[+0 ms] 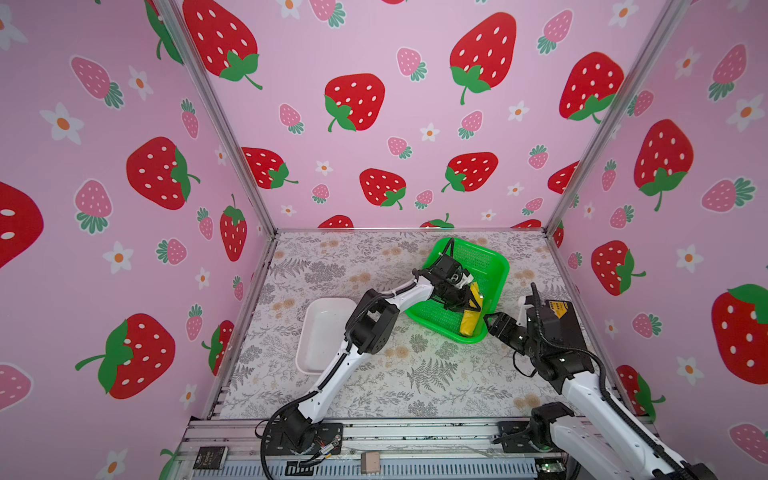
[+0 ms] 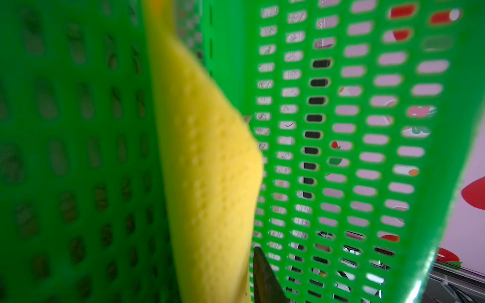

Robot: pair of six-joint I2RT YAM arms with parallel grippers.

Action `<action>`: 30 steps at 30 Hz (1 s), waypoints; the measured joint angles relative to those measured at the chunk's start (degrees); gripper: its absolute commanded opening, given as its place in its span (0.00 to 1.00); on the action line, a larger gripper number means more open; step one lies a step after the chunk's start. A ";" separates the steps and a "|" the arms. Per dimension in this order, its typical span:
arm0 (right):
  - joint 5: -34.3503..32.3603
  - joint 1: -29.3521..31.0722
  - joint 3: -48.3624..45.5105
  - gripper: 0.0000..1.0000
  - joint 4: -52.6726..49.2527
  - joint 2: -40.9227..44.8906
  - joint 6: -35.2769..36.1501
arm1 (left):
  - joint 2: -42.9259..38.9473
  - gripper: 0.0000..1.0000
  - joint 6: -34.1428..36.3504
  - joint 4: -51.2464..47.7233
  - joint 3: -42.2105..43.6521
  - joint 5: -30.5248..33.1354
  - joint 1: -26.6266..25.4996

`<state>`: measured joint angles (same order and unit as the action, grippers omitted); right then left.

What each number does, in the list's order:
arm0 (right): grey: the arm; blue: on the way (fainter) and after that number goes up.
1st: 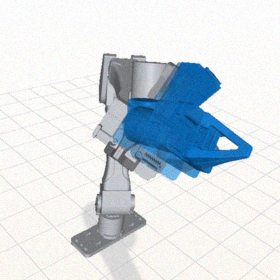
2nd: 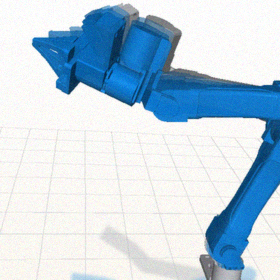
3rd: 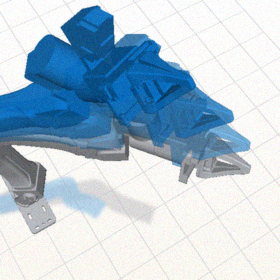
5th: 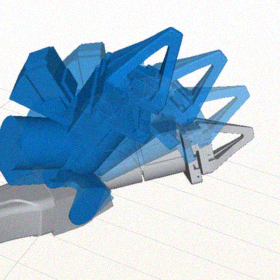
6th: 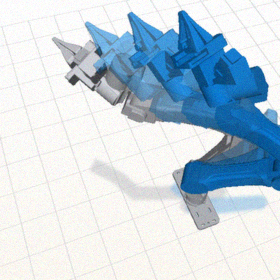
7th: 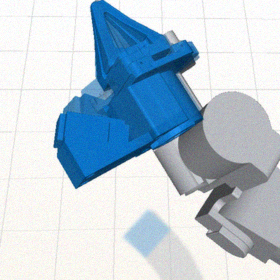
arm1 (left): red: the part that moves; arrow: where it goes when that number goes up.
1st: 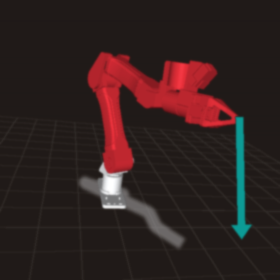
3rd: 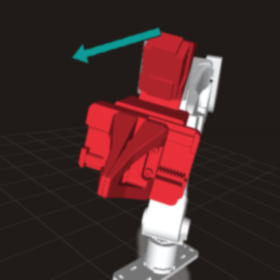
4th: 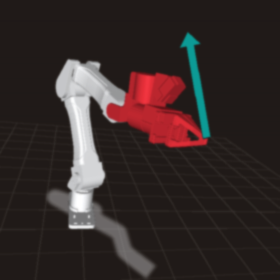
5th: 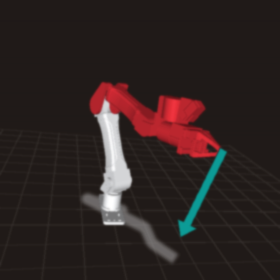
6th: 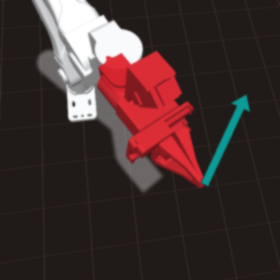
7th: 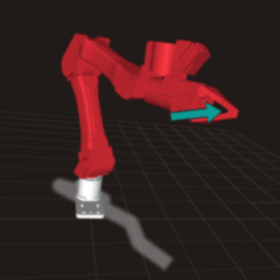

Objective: Place the utensils on the paper napkin and roll it up
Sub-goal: 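Lower the bundle into the basket corner with the left gripper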

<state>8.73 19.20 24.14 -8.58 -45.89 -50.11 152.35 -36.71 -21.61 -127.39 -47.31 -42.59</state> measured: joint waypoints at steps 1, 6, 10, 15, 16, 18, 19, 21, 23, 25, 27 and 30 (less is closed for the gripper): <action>0.00 -0.04 0.00 0.70 -0.02 -0.02 0.00 | 0.00 0.32 0.48 -0.55 -0.31 0.39 -0.09; 0.13 -0.22 0.00 0.70 -0.02 -0.81 0.00 | -0.04 0.38 1.92 -2.27 -1.42 1.68 -0.57; 0.24 -0.22 0.00 0.70 -0.02 -1.25 0.00 | -0.09 0.42 2.73 -3.15 -2.05 2.64 -0.87; 0.33 -0.22 0.00 0.70 -0.02 -1.27 -0.02 | -0.11 0.45 3.19 -4.33 -2.91 3.98 -0.94; 0.33 -0.22 0.00 0.70 0.00 -1.27 -0.02 | -0.11 0.46 3.32 -4.46 -3.02 4.26 -0.96; 0.33 -0.22 0.00 0.70 0.00 -1.27 -0.04 | -0.11 0.46 3.50 -4.70 -3.41 4.81 -0.98; 0.33 -0.22 0.00 0.70 0.00 -1.27 -0.04 | -0.13 0.47 3.61 -4.92 -3.61 5.25 -1.03; 0.35 -0.22 0.00 0.70 -0.02 -1.27 -0.04 | -0.11 0.48 3.89 -5.31 -4.00 6.08 -1.16; 0.42 -0.22 0.00 0.70 0.00 -1.27 -0.02 | -0.11 0.49 4.15 -5.57 -4.26 6.82 -1.36; 0.55 -0.22 0.00 0.70 -0.02 -1.27 -0.04 | -0.11 0.51 4.39 -5.73 -4.46 7.28 -1.46; 0.63 -0.22 0.00 0.70 0.00 -1.27 -0.04 | -0.15 0.52 4.68 -5.95 -4.59 7.37 -1.53; 0.74 -0.22 0.00 0.70 -0.02 -1.25 -0.02 | -0.17 0.53 5.33 -6.73 -4.92 7.85 -1.53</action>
<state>9.47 18.98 24.14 -8.60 -47.13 -50.13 152.18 -31.38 -28.34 -132.31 -39.46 -44.12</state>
